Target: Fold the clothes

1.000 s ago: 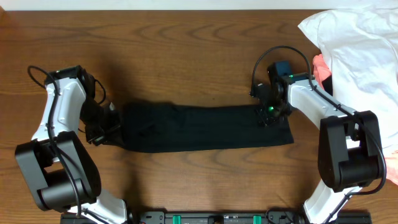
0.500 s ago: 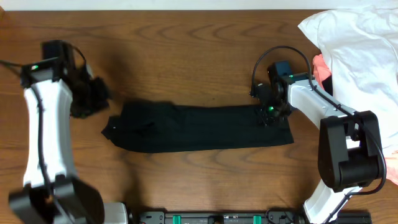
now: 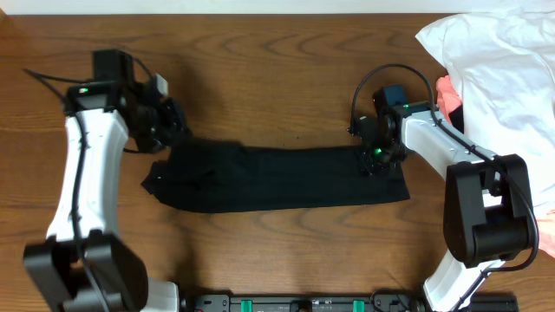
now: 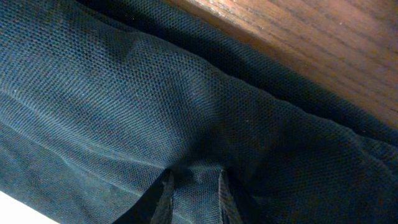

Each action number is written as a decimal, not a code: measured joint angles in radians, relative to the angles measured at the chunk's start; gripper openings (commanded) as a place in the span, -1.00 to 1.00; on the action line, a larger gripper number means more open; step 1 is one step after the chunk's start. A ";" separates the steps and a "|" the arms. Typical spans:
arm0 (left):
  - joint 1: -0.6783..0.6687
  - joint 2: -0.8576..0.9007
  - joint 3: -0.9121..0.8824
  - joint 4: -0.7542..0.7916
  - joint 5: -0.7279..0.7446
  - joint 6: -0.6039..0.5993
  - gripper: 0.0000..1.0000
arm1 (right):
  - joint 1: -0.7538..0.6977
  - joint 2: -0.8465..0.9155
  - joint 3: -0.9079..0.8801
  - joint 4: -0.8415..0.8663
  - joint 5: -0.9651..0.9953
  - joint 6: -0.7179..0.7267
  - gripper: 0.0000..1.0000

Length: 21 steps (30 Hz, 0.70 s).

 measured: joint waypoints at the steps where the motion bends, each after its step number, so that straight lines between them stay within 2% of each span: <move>1: -0.001 0.016 -0.016 0.000 0.003 -0.004 -0.88 | 0.000 0.000 0.000 0.000 0.000 0.000 -0.52; 6: -0.001 0.092 -0.126 -0.010 0.000 -0.032 -0.88 | 0.000 0.000 0.000 -0.001 0.000 0.000 -0.53; 15: -0.001 0.132 -0.383 0.141 -0.091 -0.056 -0.88 | 0.000 0.000 0.000 -0.001 0.000 0.000 -0.52; 21: -0.002 0.127 -0.415 0.188 -0.187 -0.108 -0.88 | 0.000 0.000 0.000 -0.002 0.000 0.000 -0.51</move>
